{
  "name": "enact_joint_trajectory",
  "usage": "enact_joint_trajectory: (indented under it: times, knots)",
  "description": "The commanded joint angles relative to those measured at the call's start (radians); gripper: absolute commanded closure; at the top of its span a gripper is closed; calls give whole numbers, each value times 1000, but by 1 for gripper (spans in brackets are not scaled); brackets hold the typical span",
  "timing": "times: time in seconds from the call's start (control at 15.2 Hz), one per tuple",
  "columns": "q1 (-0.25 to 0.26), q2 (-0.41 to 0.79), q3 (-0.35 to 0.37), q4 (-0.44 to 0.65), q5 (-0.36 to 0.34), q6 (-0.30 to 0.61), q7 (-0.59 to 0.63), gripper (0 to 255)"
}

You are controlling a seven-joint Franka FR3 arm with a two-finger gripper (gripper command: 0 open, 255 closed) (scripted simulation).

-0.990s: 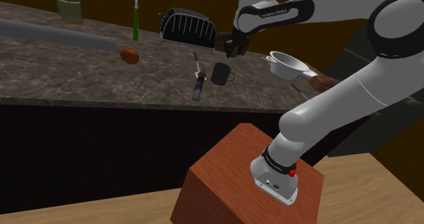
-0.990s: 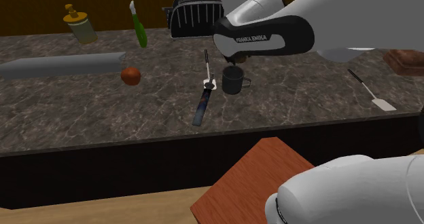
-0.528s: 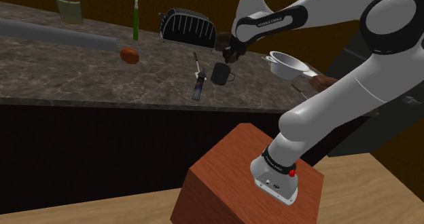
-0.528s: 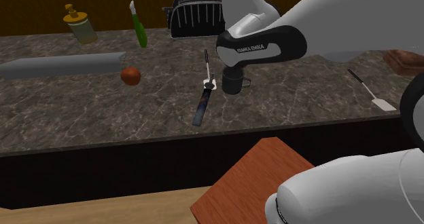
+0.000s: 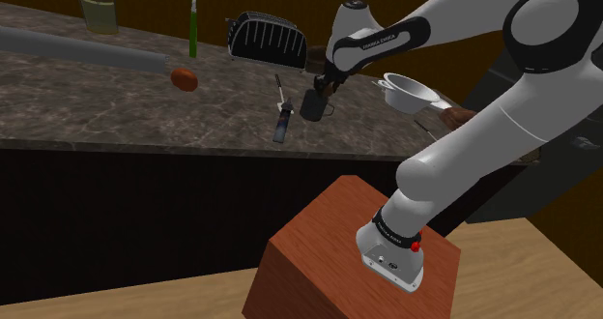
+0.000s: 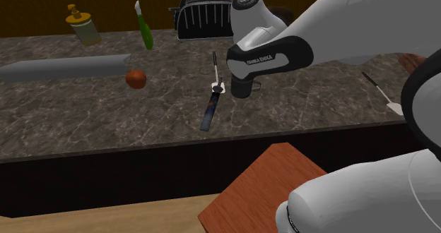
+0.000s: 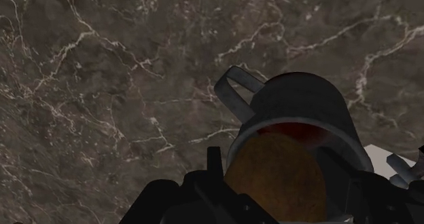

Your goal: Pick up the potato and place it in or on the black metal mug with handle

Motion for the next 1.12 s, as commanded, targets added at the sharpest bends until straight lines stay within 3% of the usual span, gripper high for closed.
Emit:
enact_joint_trajectory:
  times: [0.0,0.26,0.33,0.66,0.92,1.06]
  knots:
    - [0,0,0,-1,-1,2,1,255]
    - [0,0,0,-1,-1,2,1,255]
    - [0,0,0,-1,-1,2,1,0]
    - [0,0,0,-1,-1,2,1,0]
    - [28,-89,14,34,51,-124,-30,0]
    - [28,-89,14,34,51,-124,-30,0]
